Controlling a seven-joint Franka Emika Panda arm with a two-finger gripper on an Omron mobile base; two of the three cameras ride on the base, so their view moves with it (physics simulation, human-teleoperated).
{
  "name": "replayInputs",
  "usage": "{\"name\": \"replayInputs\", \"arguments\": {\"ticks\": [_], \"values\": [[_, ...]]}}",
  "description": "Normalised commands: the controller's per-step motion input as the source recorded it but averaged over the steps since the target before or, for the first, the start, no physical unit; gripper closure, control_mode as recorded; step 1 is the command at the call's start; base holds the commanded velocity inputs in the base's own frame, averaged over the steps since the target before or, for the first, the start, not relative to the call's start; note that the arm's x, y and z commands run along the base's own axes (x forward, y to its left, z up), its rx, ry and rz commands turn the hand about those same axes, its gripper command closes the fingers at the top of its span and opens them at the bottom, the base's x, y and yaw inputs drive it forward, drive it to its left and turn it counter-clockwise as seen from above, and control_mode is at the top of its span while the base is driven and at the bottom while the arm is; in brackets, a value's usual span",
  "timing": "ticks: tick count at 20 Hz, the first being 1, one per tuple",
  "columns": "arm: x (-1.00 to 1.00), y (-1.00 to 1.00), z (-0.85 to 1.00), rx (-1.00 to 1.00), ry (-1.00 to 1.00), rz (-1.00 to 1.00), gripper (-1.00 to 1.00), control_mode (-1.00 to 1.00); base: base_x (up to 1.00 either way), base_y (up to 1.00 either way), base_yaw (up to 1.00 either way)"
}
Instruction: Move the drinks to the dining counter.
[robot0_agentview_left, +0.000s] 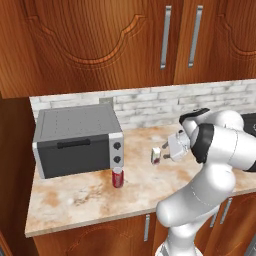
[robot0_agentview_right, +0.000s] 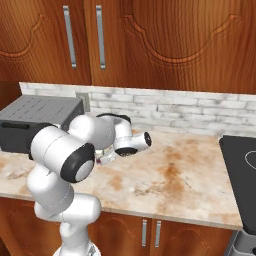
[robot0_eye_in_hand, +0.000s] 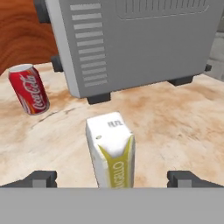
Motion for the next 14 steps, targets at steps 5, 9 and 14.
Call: {"name": "replayInputs", "arguments": {"ticks": [5,9,14], "values": [[-0.05,0.03,0.00,0.00,0.00,0.01,-1.00,-1.00,0.00,0.00,0.00],[-0.02,0.05,-0.05,0.00,0.00,0.01,-1.00,-1.00,0.00,0.00,0.00],[-0.01,0.24,-0.15,0.00,0.00,0.04,-1.00,-1.00,0.00,0.00,0.00]]}}
